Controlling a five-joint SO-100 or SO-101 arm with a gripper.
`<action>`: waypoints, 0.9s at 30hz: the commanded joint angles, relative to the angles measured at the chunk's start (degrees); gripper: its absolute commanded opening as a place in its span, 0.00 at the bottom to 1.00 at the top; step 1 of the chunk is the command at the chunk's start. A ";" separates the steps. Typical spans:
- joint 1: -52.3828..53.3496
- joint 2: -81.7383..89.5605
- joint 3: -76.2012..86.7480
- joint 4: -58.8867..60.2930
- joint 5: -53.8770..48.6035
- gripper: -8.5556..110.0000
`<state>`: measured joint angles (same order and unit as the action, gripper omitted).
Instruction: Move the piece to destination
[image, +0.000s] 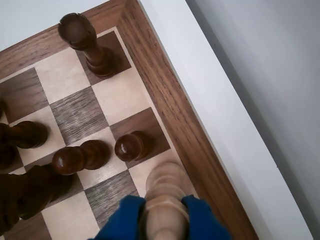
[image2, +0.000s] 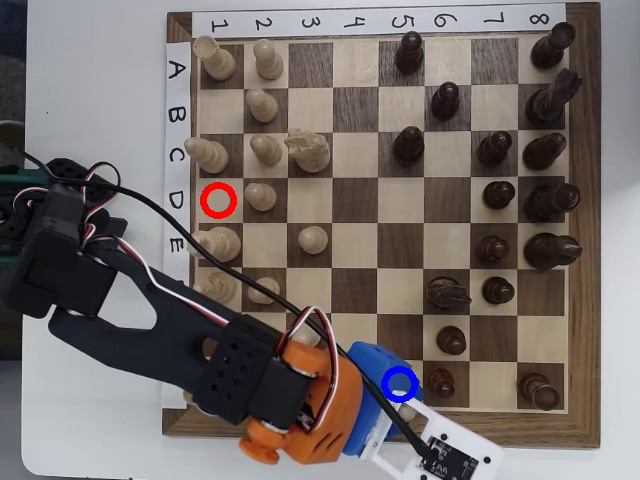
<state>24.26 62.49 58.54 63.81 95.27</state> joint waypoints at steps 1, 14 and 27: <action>1.32 5.10 -0.09 -3.87 0.88 0.07; 0.79 5.45 0.44 -5.01 1.23 0.07; -0.26 5.54 1.85 -3.52 3.43 0.07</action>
<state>24.26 62.49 60.56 61.70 96.86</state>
